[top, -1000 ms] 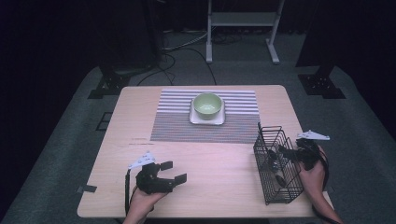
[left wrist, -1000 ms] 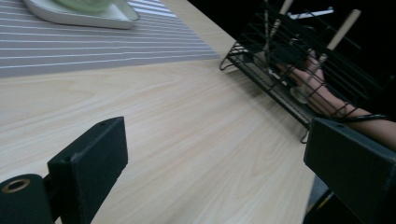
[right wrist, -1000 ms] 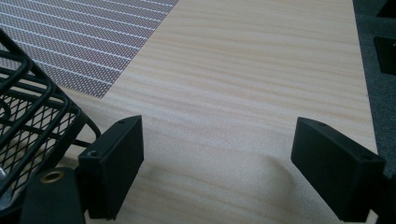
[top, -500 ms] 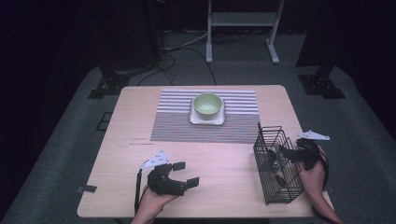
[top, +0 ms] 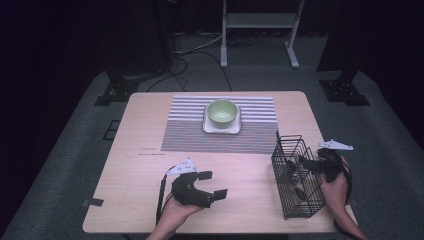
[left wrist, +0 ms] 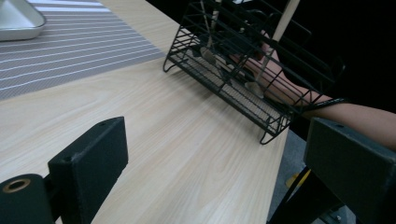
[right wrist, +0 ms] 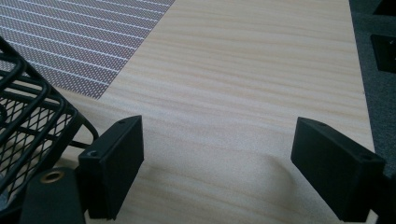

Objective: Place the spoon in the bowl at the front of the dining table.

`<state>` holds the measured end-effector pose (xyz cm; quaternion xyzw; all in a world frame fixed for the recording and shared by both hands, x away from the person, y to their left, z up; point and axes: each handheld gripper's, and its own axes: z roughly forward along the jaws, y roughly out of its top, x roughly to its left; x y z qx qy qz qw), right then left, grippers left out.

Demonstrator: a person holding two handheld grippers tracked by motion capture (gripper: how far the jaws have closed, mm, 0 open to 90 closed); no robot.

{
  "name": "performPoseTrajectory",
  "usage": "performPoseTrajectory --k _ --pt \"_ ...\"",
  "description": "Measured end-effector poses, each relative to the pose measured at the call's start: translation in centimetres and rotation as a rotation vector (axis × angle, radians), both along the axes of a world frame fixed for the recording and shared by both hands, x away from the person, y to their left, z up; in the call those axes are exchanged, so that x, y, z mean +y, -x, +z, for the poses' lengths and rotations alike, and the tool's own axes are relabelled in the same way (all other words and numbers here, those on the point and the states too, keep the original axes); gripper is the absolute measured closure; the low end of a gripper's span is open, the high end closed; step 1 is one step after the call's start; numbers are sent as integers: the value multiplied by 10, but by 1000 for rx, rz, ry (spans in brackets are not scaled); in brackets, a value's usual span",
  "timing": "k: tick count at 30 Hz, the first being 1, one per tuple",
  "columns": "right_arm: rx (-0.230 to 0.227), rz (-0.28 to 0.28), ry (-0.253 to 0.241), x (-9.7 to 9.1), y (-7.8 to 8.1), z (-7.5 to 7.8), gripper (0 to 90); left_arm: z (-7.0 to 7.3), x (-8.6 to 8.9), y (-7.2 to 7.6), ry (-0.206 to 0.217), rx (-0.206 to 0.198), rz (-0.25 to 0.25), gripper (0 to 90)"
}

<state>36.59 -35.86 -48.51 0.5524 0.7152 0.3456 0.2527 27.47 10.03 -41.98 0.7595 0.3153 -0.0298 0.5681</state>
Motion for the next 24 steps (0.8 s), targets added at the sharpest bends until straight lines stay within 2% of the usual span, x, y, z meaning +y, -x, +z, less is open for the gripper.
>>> performPoseTrajectory --k 11,24 --pt "2 2 4 1 0 0 161 21 -32 -2 -11 -29 -64 93" --pt "3 4 -1 1 0 0 161 27 -63 -10 -27 -27 -108 115"
